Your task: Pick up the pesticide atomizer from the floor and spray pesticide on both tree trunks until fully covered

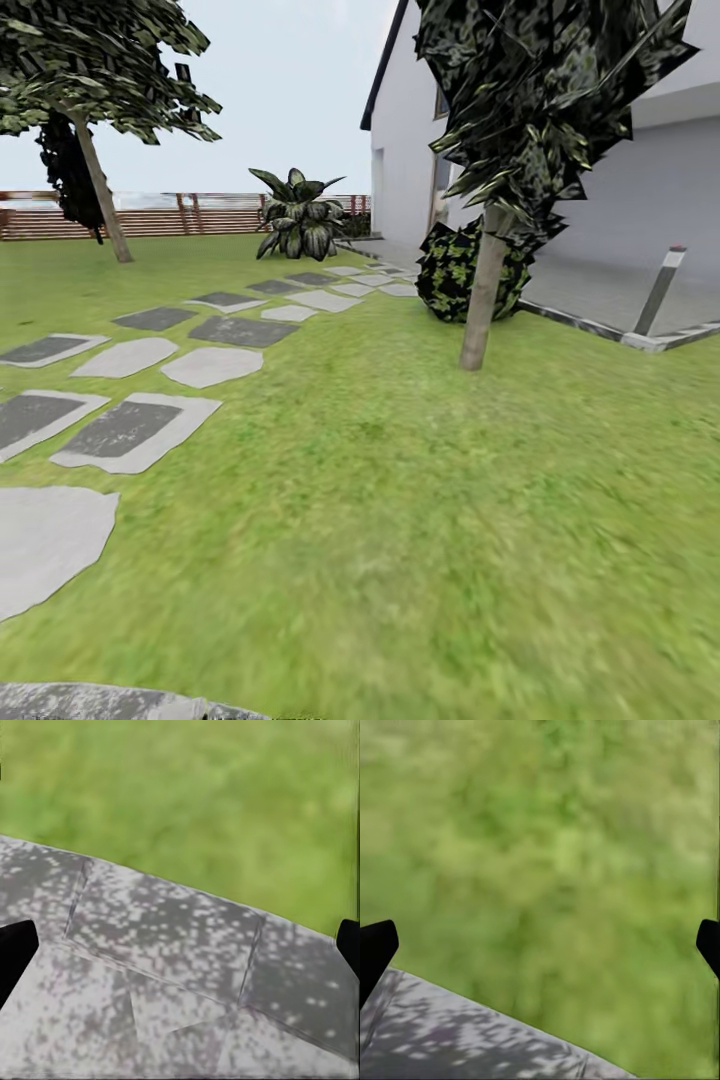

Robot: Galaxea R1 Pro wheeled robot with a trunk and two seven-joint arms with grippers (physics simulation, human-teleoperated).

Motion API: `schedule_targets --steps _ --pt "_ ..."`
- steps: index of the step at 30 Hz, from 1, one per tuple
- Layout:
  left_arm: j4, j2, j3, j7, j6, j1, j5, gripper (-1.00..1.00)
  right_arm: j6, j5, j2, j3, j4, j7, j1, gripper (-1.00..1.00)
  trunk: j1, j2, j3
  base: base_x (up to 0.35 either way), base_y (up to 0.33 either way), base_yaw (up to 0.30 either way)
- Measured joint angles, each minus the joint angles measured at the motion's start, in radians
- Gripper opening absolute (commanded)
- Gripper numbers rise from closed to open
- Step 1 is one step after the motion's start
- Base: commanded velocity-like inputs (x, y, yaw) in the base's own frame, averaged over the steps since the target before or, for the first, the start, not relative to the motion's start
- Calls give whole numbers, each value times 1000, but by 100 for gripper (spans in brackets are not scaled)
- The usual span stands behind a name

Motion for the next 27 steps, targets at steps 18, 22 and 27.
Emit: schedule_targets --steps 18,22,27 --pt "-4 0 0 0 0 -1 1 100 0 0 0 0 0 0 0 100 0 0 0 -36 -314 274" --pt "-4 0 0 0 0 0 1 100 0 0 0 -1 0 0 0 100 0 0 0 -102 -314 275" --pt "-4 0 0 0 0 -1 1 100 0 0 0 0 0 0 0 100 0 0 0 -121 -310 275"
